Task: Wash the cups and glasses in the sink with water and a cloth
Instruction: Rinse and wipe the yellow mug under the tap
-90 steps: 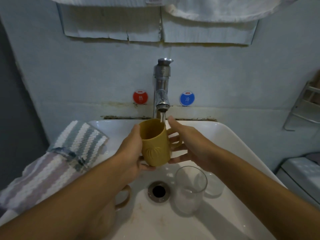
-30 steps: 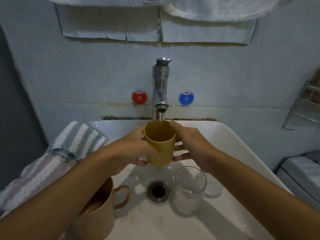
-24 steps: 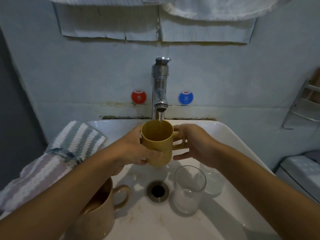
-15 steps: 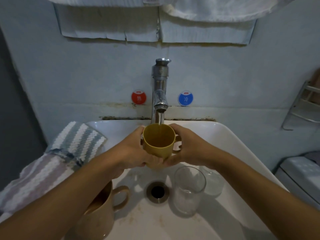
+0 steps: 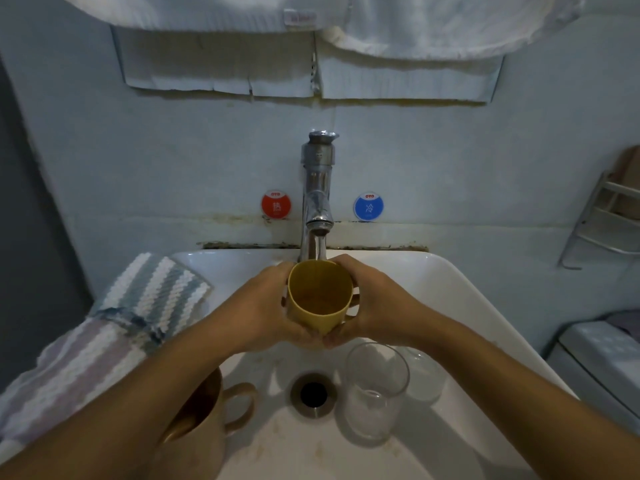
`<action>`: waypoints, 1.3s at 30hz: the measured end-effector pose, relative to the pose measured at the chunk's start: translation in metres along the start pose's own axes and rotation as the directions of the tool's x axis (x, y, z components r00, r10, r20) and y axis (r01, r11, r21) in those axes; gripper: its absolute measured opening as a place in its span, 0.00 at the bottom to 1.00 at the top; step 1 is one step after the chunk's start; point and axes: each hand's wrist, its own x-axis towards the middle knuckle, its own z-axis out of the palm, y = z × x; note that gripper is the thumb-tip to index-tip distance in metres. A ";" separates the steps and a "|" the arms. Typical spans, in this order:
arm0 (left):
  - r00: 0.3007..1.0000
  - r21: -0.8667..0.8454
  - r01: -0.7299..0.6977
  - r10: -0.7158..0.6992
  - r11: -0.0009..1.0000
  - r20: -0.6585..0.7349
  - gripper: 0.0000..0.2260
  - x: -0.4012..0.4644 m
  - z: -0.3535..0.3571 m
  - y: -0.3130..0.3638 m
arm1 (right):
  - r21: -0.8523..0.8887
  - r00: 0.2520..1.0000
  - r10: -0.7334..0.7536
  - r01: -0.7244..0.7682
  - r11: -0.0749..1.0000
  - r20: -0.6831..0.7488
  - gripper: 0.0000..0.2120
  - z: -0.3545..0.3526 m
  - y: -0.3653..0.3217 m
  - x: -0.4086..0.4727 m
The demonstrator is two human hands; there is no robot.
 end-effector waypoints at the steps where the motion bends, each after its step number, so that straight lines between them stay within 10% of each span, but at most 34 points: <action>1: 1.000 0.020 -0.008 0.009 1.000 -0.020 0.41 -0.001 -0.002 0.001 | 0.002 1.000 0.006 -0.006 1.000 -0.001 0.37 -0.001 0.001 0.000; 8: 0.949 0.349 -0.186 0.259 0.919 -0.177 0.26 -0.004 -0.002 0.010 | -0.038 0.998 0.060 -0.061 0.997 -0.022 0.37 -0.006 0.001 0.001; 15: 0.951 0.355 -0.307 0.274 0.883 0.140 0.07 -0.011 0.009 0.014 | -0.279 0.998 -0.056 0.051 0.959 -0.009 0.41 -0.004 -0.006 -0.003; 22: 0.943 0.452 -0.217 0.066 0.865 0.326 0.09 0.001 0.022 0.016 | -0.462 0.983 -0.180 0.177 0.869 0.039 0.44 0.001 -0.016 -0.002; 39: 0.928 0.352 -0.257 0.128 0.900 0.351 0.12 0.024 0.034 0.010 | -0.380 0.993 -0.092 0.114 0.918 0.076 0.40 -0.013 -0.001 0.000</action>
